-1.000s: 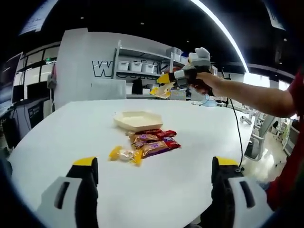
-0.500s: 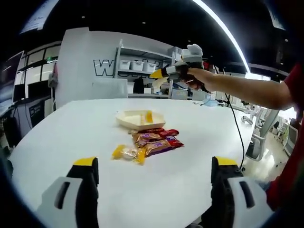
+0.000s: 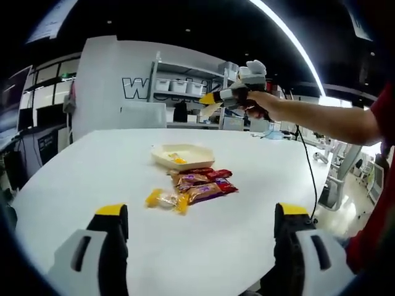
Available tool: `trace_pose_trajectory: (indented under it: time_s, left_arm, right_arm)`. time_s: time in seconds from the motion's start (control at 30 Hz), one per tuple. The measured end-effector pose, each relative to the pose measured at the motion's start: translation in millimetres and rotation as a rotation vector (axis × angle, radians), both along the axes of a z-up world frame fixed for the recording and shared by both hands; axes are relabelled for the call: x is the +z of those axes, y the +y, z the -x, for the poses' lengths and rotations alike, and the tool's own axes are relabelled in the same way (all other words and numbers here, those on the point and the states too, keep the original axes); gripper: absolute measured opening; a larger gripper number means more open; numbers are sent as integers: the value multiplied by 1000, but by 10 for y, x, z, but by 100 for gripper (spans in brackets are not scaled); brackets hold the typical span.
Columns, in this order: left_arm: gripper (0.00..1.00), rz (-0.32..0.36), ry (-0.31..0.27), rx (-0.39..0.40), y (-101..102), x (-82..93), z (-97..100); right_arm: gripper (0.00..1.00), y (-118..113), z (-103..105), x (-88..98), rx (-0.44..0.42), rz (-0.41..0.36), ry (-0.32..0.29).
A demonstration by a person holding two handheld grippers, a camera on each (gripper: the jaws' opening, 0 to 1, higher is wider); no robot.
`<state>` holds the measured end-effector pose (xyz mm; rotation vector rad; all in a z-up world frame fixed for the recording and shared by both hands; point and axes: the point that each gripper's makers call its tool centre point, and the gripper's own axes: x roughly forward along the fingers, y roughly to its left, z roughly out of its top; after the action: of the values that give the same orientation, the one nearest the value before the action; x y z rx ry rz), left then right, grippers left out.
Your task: Place the target food into the container with the food tongs after gripping and lifting it, then release it inside without dropping or visibly crushing the food.
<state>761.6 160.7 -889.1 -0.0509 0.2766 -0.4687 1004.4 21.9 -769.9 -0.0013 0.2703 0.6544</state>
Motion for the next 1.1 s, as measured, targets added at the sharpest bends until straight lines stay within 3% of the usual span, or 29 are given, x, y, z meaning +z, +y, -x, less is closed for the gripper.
trace_pose_trajectory:
  time_s: [0.73, 1.1]
  left_arm:
    - [96, -1, -11, -30, -148, 51, 55]
    - [98, -8, -8, -31, -150, 36, 97]
  right_arm:
    - [21, -108, 276, -354, -15, -28, 49]
    - [21, -160, 379, -627, -9, -26, 88]
